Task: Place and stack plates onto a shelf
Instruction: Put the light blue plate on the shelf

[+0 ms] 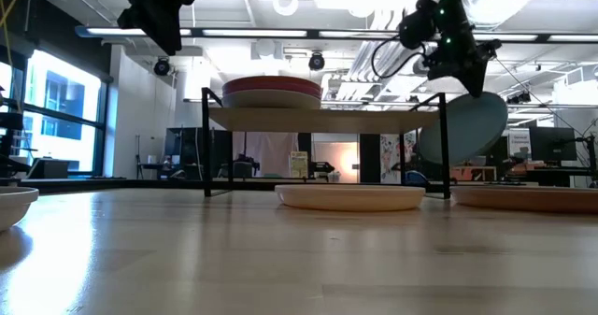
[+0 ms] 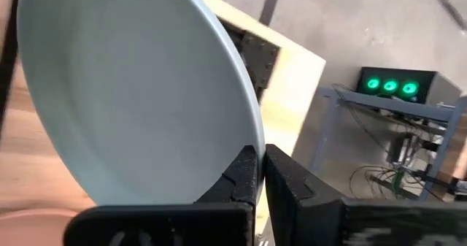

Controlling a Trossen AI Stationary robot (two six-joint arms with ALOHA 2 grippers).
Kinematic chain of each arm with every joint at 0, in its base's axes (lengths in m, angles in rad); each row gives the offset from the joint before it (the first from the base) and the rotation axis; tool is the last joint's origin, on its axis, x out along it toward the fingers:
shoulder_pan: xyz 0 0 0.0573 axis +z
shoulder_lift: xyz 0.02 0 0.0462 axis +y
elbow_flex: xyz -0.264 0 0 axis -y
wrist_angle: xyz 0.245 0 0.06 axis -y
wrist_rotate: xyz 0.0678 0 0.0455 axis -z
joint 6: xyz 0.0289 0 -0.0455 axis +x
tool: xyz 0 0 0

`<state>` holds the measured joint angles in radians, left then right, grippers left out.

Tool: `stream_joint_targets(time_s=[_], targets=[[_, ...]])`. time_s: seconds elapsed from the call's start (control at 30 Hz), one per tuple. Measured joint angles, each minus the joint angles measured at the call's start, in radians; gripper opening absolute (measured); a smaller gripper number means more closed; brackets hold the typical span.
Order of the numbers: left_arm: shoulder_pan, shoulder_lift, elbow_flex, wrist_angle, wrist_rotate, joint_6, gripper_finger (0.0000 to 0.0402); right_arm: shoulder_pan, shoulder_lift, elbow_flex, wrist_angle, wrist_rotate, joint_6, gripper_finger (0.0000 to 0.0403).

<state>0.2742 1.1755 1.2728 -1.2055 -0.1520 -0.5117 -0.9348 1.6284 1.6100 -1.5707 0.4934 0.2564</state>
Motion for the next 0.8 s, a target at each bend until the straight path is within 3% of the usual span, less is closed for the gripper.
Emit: stream_joint_targets(time_s=[0.8], targets=[[0.0,0.0,0.0,0.0,0.0,0.0,0.0087,0.013,-0.072,0.005,0.072,0.119,0.109,0.0]])
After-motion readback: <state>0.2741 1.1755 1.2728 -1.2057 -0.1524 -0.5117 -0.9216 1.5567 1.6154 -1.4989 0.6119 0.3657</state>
